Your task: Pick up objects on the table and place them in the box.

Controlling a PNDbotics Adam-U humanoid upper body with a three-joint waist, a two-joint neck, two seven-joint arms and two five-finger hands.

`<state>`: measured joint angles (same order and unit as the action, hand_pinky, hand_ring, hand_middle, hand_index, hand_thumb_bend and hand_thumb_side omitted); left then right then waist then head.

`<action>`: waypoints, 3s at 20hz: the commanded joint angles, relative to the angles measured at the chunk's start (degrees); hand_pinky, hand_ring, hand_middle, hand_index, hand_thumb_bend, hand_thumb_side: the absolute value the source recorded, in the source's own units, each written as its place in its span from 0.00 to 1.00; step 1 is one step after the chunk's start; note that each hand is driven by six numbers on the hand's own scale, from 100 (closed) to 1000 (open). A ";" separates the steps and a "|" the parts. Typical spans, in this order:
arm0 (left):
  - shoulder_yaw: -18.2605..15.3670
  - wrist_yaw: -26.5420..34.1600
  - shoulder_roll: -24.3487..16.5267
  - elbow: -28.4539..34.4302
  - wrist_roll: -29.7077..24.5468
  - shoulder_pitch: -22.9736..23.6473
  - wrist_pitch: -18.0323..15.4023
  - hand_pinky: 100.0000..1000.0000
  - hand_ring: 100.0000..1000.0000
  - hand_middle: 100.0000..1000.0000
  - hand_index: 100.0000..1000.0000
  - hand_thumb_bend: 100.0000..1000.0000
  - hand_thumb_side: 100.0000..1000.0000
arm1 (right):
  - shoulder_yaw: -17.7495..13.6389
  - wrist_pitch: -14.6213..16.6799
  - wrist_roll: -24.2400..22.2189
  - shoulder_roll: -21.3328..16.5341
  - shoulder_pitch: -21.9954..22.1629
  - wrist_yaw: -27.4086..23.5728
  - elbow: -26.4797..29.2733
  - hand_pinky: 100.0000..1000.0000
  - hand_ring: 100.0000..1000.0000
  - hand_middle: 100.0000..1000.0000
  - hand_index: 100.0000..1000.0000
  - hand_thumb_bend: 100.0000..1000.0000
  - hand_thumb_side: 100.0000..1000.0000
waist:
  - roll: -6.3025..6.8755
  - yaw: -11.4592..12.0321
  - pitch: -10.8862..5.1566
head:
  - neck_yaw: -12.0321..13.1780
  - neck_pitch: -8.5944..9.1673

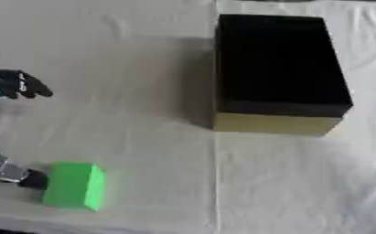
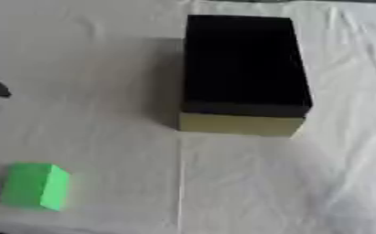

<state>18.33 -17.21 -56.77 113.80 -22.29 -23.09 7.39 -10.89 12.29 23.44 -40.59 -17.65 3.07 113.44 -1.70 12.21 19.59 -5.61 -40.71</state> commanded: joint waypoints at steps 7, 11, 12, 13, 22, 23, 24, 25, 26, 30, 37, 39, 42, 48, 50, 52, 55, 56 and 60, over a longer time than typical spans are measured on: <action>1.18 0.65 -0.23 0.79 -3.74 -2.59 -0.88 0.75 0.77 0.78 0.84 1.00 0.56 | -0.28 0.07 -0.12 -1.42 0.06 -0.58 1.15 0.86 0.77 0.80 0.82 0.00 1.00 | 0.54 0.36 -1.51 | -0.06 -1.11; 2.91 -1.28 0.86 0.79 -4.38 -3.19 -0.35 0.76 0.77 0.78 0.84 1.00 0.55 | -0.32 0.41 -0.01 -1.34 0.27 -0.64 1.15 0.86 0.77 0.79 0.82 0.00 1.00 | 0.60 0.39 -1.74 | -0.58 -1.42; 3.15 -1.71 1.14 0.79 -4.44 -3.32 0.04 0.76 0.77 0.78 0.84 1.00 0.56 | -0.33 0.46 0.02 -1.30 0.30 -0.65 1.15 0.86 0.77 0.79 0.82 0.00 1.00 | 0.59 0.39 -1.78 | -0.64 -1.36; 3.39 -2.24 1.35 0.79 -4.51 -3.45 0.36 0.76 0.77 0.78 0.84 1.00 0.56 | -0.34 0.51 0.05 -1.27 0.32 -0.66 1.15 0.86 0.78 0.79 0.82 0.00 1.00 | 0.59 0.40 -1.81 | -0.69 -1.31; 5.30 -7.06 3.97 0.79 -1.46 -3.44 2.73 0.75 0.75 0.77 0.82 1.00 0.56 | -0.45 0.34 0.24 -0.83 0.80 -0.59 1.15 0.86 0.78 0.79 0.82 0.00 1.00 | 0.50 0.68 -1.73 | -2.60 -1.00; 5.47 -7.79 4.26 0.79 -0.99 -3.36 2.91 0.75 0.75 0.77 0.82 1.00 0.56 | -0.47 0.30 0.25 -0.77 0.87 -0.58 1.15 0.86 0.78 0.79 0.82 0.00 1.00 | 0.45 0.71 -1.75 | -3.06 -1.01; 5.63 -8.47 4.47 0.79 -0.65 -3.17 3.11 0.75 0.75 0.77 0.82 1.00 0.56 | -0.51 0.30 0.28 -0.74 0.89 -0.56 1.15 0.86 0.78 0.79 0.82 0.00 1.00 | 0.40 0.70 -1.76 | -3.42 -0.98; 5.87 -8.97 4.61 0.79 -0.49 -2.93 3.22 0.75 0.75 0.77 0.82 1.00 0.55 | -0.55 0.32 0.33 -0.73 0.90 -0.53 1.15 0.86 0.78 0.79 0.82 0.00 1.00 | 0.36 0.66 -1.77 | -3.72 -0.97; 6.16 -9.28 4.73 0.79 -0.54 -2.74 3.23 0.75 0.75 0.77 0.82 1.00 0.55 | -0.60 0.34 0.39 -0.71 0.94 -0.50 1.15 0.86 0.78 0.79 0.82 0.00 1.00 | 0.31 0.64 -1.79 | -4.02 -0.99; 6.80 -9.80 4.83 0.79 -1.61 -2.25 2.90 0.76 0.76 0.77 0.83 1.00 0.53 | -0.66 0.34 0.54 -0.62 1.02 -0.40 1.15 0.86 0.78 0.79 0.82 0.00 1.00 | 0.16 0.68 -1.87 | -4.60 -1.07; 7.99 -9.35 3.74 0.79 -4.54 -0.80 1.07 0.76 0.71 0.75 0.82 1.00 0.46 | -0.72 0.20 0.77 -0.44 1.18 -0.35 1.15 0.86 0.78 0.79 0.82 0.00 1.00 | 0.11 0.92 -2.08 | -4.34 -1.51; 8.10 -10.05 3.55 0.79 -4.45 -0.60 0.27 0.77 0.72 0.74 0.82 1.00 0.46 | -0.70 0.13 0.82 -0.37 1.22 -0.41 1.15 0.86 0.78 0.79 0.82 0.00 1.00 | 0.12 1.05 -2.18 | -4.38 -1.61; 8.03 -12.62 3.24 0.79 -3.28 -0.27 -1.09 0.77 0.72 0.75 0.82 1.00 0.47 | -0.74 0.14 0.94 -0.35 1.31 -0.41 1.15 0.86 0.78 0.79 0.82 0.00 1.00 | 0.14 1.13 -2.28 | -4.29 -1.59; 8.20 -17.28 3.81 0.79 -0.48 0.50 -1.21 0.77 0.72 0.75 0.81 0.97 0.50 | -0.69 0.11 1.03 -0.07 1.48 -0.49 1.15 0.86 0.77 0.79 0.82 0.00 1.00 | 0.12 1.14 -2.23 | -4.10 -1.43; 8.40 -18.46 4.08 0.79 0.02 0.46 -0.99 0.77 0.73 0.75 0.81 0.97 0.50 | -0.69 0.10 1.03 -0.01 1.51 -0.51 1.15 0.86 0.77 0.79 0.82 0.00 1.00 | 0.12 1.14 -2.22 | -4.07 -1.46; 8.50 -20.13 4.73 0.79 0.46 0.50 -0.61 0.77 0.72 0.74 0.81 0.93 0.50 | -0.63 0.12 0.98 0.10 1.50 -0.56 1.15 0.86 0.77 0.79 0.82 0.00 1.00 | 0.05 1.03 -2.17 | -3.87 -1.42; 9.23 -22.63 5.82 0.79 0.59 0.98 -0.15 0.76 0.72 0.74 0.81 0.88 0.48 | -0.66 0.15 0.99 0.26 1.51 -0.65 1.15 0.86 0.77 0.79 0.82 0.00 1.00 | -0.04 0.88 -2.13 | -3.72 -1.55; 9.56 -22.88 6.11 0.79 0.36 1.21 0.00 0.76 0.72 0.74 0.81 0.86 0.47 | -0.66 0.16 1.00 0.32 1.50 -0.69 1.15 0.86 0.77 0.79 0.82 0.00 1.00 | -0.05 0.86 -2.12 | -3.65 -1.55; 10.21 -22.89 6.79 0.79 -0.53 1.38 0.58 0.76 0.72 0.74 0.80 0.84 0.46 | -0.64 0.20 1.02 0.56 1.46 -0.86 1.15 0.86 0.77 0.79 0.82 0.00 1.00 | -0.11 0.88 -2.13 | -3.55 -1.43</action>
<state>28.76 -39.77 -49.26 113.80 -22.64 -21.47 7.70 -10.91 12.47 24.32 -39.10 -15.79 2.83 113.44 -1.87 13.08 18.47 -9.34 -41.78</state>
